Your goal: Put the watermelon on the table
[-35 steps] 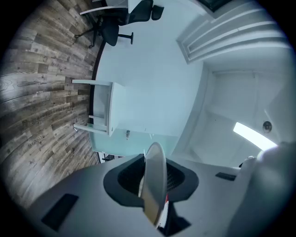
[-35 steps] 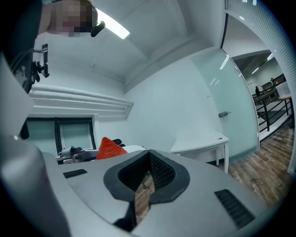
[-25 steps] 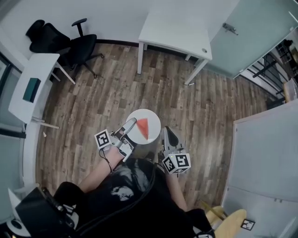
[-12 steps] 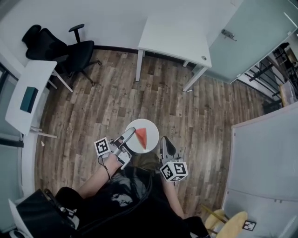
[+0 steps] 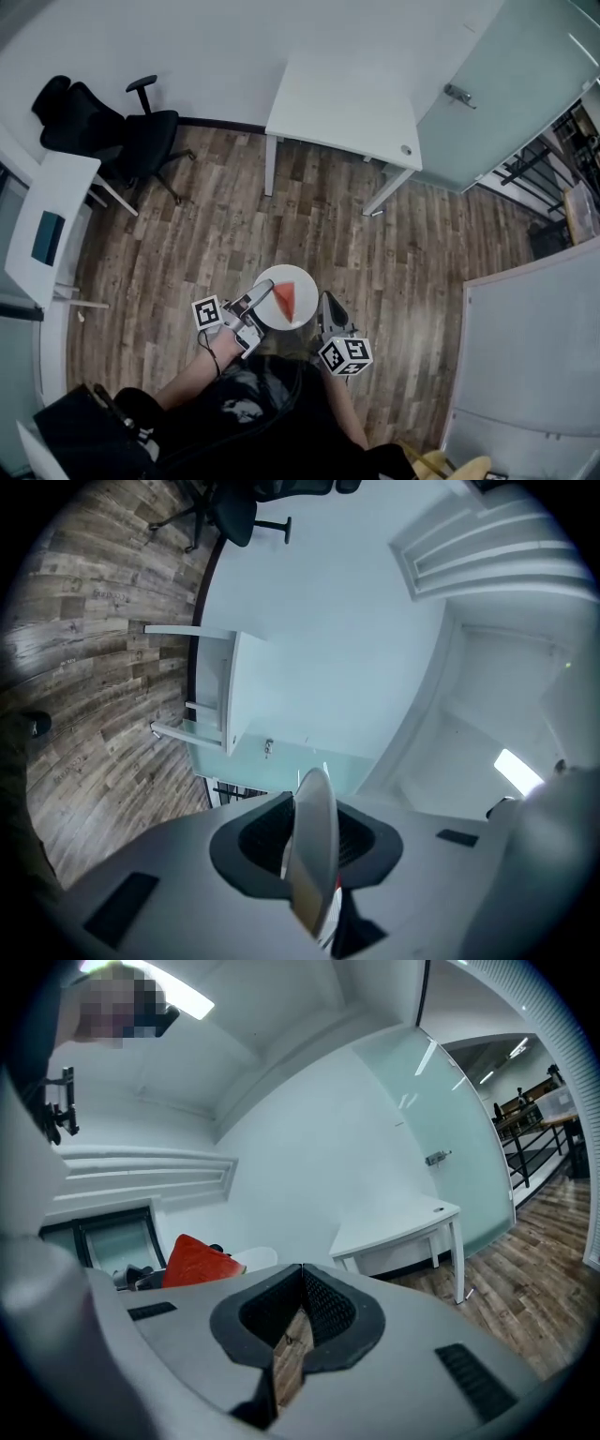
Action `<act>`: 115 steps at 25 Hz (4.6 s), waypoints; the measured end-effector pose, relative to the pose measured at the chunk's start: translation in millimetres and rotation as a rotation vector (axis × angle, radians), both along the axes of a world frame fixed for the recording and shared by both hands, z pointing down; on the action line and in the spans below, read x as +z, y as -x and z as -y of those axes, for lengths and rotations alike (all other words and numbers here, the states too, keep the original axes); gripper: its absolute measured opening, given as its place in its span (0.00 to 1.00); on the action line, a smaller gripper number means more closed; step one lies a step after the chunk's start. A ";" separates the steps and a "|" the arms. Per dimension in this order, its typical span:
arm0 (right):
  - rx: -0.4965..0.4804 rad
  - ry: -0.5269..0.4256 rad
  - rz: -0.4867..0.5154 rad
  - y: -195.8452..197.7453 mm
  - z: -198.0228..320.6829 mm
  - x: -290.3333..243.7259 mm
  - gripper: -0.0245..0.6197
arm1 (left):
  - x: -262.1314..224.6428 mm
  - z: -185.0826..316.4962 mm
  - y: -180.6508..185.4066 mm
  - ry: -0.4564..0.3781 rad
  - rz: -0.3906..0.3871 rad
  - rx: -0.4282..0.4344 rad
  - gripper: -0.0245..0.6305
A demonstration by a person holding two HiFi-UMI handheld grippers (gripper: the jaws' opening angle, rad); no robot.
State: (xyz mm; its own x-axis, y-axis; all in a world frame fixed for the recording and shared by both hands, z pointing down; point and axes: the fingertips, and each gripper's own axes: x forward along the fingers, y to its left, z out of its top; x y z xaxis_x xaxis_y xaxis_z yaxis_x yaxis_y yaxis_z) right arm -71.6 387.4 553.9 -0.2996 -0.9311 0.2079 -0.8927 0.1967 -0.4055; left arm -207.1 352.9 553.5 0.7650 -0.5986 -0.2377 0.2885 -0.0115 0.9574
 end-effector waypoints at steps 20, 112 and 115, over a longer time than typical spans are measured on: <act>-0.120 0.023 0.042 -106.7 290.4 -2.1 0.05 | -12.4 292.5 -114.1 0.015 -0.004 -0.078 0.15; -0.106 -0.029 -0.237 -275.6 819.3 18.8 0.05 | 36.5 809.1 -256.9 -0.877 1.490 -0.064 0.05; -0.084 -0.038 -0.245 -277.4 816.0 13.0 0.05 | 27.3 808.7 -252.5 -0.888 1.489 -0.085 0.05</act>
